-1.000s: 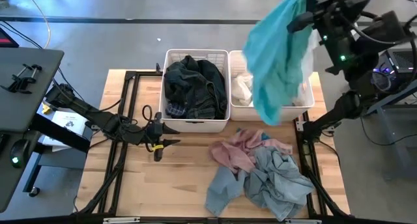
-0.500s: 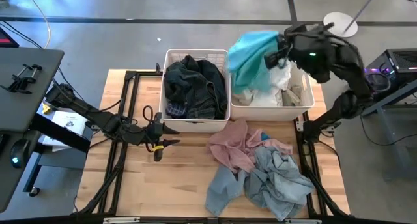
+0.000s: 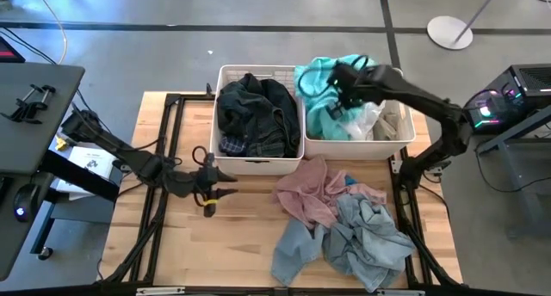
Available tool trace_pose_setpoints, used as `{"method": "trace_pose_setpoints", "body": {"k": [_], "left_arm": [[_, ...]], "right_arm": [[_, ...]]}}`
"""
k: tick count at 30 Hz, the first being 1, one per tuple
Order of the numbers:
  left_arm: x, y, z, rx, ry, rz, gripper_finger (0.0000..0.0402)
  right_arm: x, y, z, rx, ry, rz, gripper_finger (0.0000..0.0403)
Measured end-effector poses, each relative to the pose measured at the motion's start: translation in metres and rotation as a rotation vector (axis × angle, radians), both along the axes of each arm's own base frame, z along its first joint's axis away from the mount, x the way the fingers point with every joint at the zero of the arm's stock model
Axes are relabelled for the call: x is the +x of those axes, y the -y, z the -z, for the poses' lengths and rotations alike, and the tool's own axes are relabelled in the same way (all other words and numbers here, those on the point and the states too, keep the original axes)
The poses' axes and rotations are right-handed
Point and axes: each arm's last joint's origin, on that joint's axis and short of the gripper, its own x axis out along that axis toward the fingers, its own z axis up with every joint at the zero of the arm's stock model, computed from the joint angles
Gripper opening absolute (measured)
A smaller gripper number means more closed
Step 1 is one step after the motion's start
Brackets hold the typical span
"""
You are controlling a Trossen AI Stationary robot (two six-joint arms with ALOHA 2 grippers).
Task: Sort clothes
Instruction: Put the light blue shirts into the right white bin
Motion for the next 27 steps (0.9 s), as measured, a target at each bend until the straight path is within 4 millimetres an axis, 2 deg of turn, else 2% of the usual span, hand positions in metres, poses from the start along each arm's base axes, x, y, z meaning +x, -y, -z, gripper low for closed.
{"method": "trace_pose_setpoints", "body": {"k": [2, 5, 9, 12, 14, 17, 20, 23, 27], "left_arm": [[0.000, 0.002, 0.003, 0.007, -0.024, 0.008, 0.0136], [0.002, 0.006, 0.007, 0.018, -0.040, 0.016, 0.0136], [0.005, 0.008, 0.011, 0.028, -0.056, 0.019, 0.0136], [0.006, 0.009, 0.014, 0.037, -0.065, 0.012, 0.0136], [0.007, 0.009, 0.014, 0.045, -0.066, 0.002, 0.0136], [0.007, 0.009, 0.014, 0.048, -0.064, -0.005, 0.0136], [0.007, 0.009, 0.014, 0.051, -0.060, -0.011, 0.0136], [0.007, 0.009, 0.014, 0.050, -0.060, -0.011, 0.0136], [0.007, 0.009, 0.014, 0.044, -0.059, -0.015, 0.0136]], "right_arm": [[-0.005, 0.011, 0.037, 0.060, -0.089, 0.042, 0.0000], [-0.012, 0.024, 0.095, 0.159, -0.134, 0.053, 0.0000], [-0.022, 0.029, 0.162, 0.278, -0.035, 0.045, 0.0000], [-0.031, 0.026, 0.196, 0.354, 0.044, 0.043, 0.0000], [-0.036, 0.024, 0.206, 0.377, 0.074, 0.038, 0.0000], [-0.039, 0.023, 0.206, 0.396, 0.066, 0.035, 0.0001], [-0.038, 0.024, 0.187, 0.419, 0.051, 0.046, 0.0008], [-0.033, 0.028, 0.155, 0.445, 0.035, 0.060, 0.0031], [-0.029, 0.031, 0.100, 0.437, 0.046, 0.080, 0.0089]]}}
